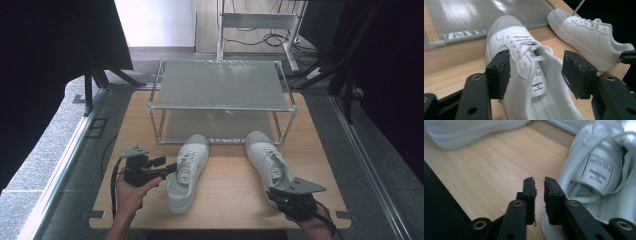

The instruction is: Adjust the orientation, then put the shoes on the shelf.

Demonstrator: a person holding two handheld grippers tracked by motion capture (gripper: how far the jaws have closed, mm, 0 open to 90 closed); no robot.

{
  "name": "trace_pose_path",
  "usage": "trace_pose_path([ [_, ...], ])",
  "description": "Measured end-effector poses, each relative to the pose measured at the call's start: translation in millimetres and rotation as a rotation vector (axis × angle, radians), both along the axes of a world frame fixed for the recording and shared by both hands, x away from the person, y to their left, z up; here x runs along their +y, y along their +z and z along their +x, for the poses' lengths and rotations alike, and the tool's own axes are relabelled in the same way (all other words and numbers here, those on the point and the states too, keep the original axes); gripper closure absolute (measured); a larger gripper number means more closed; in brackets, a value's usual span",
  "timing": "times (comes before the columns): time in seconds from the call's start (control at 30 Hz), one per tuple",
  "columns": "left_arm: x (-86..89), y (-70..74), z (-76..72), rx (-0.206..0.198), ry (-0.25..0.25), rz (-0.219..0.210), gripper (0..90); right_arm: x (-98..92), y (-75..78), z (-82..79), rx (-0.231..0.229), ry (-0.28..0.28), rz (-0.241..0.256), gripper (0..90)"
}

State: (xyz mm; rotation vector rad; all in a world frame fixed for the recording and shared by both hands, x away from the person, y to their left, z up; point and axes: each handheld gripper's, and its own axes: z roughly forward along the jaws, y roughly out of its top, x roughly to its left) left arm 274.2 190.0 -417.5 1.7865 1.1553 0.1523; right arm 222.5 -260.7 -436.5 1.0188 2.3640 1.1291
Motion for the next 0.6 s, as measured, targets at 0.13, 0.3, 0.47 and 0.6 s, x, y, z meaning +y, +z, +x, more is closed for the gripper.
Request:
trace_pose_path([
  [0.13,-0.7,6.2,-0.4,-0.013,-0.009,-0.005,40.7,-8.8,13.6,4.4,-0.031,-0.031,0.093,65.8],
  [0.3,-5.7,10.7,3.3,-0.007,-0.022,0.017,40.2,-19.3,27.6,16.3,-0.064,-0.092,0.109,54.1],
  [0.47,-12.1,4.5,7.4,0.021,-0.042,0.062,40.5,-27.8,34.2,31.3,-0.065,-0.113,0.083,51.4],
  [0.6,-13.1,2.4,9.5,0.05,-0.049,0.106,41.1,-34.2,36.5,40.8,-0.041,-0.137,0.064,49.3],
])
